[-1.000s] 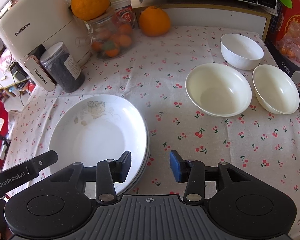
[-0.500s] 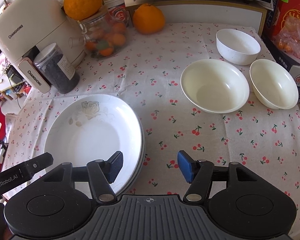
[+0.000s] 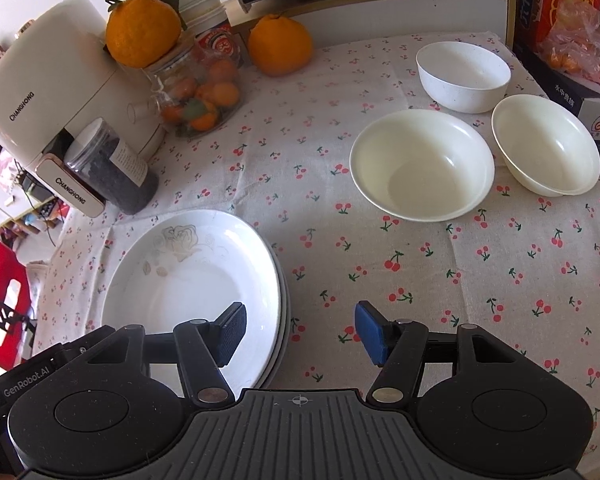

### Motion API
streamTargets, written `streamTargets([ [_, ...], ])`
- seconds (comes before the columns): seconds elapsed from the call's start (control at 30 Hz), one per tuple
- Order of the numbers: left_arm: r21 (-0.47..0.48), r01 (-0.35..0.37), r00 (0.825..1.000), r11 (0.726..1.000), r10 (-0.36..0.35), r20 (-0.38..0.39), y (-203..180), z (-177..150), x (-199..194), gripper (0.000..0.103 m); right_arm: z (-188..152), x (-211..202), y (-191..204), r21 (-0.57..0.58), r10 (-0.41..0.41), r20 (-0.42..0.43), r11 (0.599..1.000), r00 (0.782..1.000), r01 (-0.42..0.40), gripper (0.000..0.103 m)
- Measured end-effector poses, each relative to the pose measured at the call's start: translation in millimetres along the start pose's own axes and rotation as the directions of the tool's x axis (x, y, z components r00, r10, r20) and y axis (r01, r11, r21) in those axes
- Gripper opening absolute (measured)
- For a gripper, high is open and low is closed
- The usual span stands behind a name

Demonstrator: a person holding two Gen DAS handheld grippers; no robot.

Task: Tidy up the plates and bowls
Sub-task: 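Withdraw both open tools and move them toward the white bowls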

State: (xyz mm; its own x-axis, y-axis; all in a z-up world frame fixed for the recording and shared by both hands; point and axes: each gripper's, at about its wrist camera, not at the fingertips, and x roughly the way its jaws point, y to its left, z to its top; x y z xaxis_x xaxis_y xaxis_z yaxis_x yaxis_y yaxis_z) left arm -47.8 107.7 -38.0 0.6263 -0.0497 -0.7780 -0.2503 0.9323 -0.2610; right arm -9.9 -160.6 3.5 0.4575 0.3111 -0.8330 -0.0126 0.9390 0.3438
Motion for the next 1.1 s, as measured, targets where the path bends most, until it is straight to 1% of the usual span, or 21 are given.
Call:
streamTargets([
  [0.1, 0.013, 0.007, 0.999, 1.0, -0.008, 0.039, -3.9, 6.5, -7.3, 0.078, 12.5, -15.9, -13.3, 0.054, 0.026, 0.045, 0.998, 0.999, -0.028, 0.06],
  [0.2, 0.042, 0.011, 0.998, 0.999, -0.014, 0.069, -14.0, 11.4, -11.7, 0.078, 27.1, -32.3, -34.2, 0.111, 0.012, 0.099, 0.994, 0.995, -0.024, 0.06],
  [0.33, 0.054, 0.049, 0.997, 0.997, -0.052, 0.051, -33.8, 21.3, -7.1, 0.079, 45.2, -53.7, -73.8, 0.208, -0.037, 0.169, 0.978, 0.985, 0.001, 0.06],
  [0.5, 0.107, 0.099, 0.995, 0.989, -0.101, 0.016, -77.7, 33.1, 3.4, 0.08, 57.9, -66.5, -113.4, 0.305, -0.064, 0.205, 0.952, 0.977, -0.001, 0.06],
  [0.63, 0.197, 0.12, 0.992, 0.973, -0.126, 0.021, -128.2, 40.7, 15.4, 0.087, 68.7, -65.5, -131.3, 0.333, -0.087, 0.21, 0.943, 0.974, 0.013, 0.06],
  [0.73, 0.241, 0.168, 0.986, 0.956, -0.169, -0.017, -166.1, 47.3, 33.4, 0.088, 82.6, -66.0, -141.8, 0.339, -0.11, 0.239, 0.941, 0.965, 0.023, 0.06],
  [0.8, 0.243, 0.193, 0.981, 0.951, -0.191, -0.033, -184.3, 52.5, 45.5, 0.088, 92.8, -64.4, -150.6, 0.336, -0.133, 0.265, 0.941, 0.955, 0.038, 0.06],
  [0.87, 0.239, 0.212, 0.977, 0.947, -0.207, -0.049, -201.9, 58.6, 62.0, 0.088, 103.7, -56.4, -162.3, 0.34, -0.156, 0.272, 0.939, 0.95, 0.056, 0.06],
  [0.97, 0.255, 0.213, 0.977, 0.943, -0.204, -0.064, -225.4, 65.8, 83.7, 0.087, 116.9, -39.9, -181.7, 0.366, -0.156, 0.255, 0.929, 0.954, 0.054, 0.059],
  [1.03, 0.266, 0.229, 0.973, 0.936, -0.217, -0.075, -238.9, 71.2, 97.0, 0.086, 125.0, -30.9, -189.2, 0.363, -0.15, 0.253, 0.931, 0.956, 0.05, 0.054],
  [1.1, 0.261, 0.24, 0.971, 0.935, -0.225, -0.085, -248.7, 75.5, 107.5, 0.084, 132.3, -22.0, -193.2, 0.354, -0.157, 0.257, 0.933, 0.954, 0.058, 0.051],
])
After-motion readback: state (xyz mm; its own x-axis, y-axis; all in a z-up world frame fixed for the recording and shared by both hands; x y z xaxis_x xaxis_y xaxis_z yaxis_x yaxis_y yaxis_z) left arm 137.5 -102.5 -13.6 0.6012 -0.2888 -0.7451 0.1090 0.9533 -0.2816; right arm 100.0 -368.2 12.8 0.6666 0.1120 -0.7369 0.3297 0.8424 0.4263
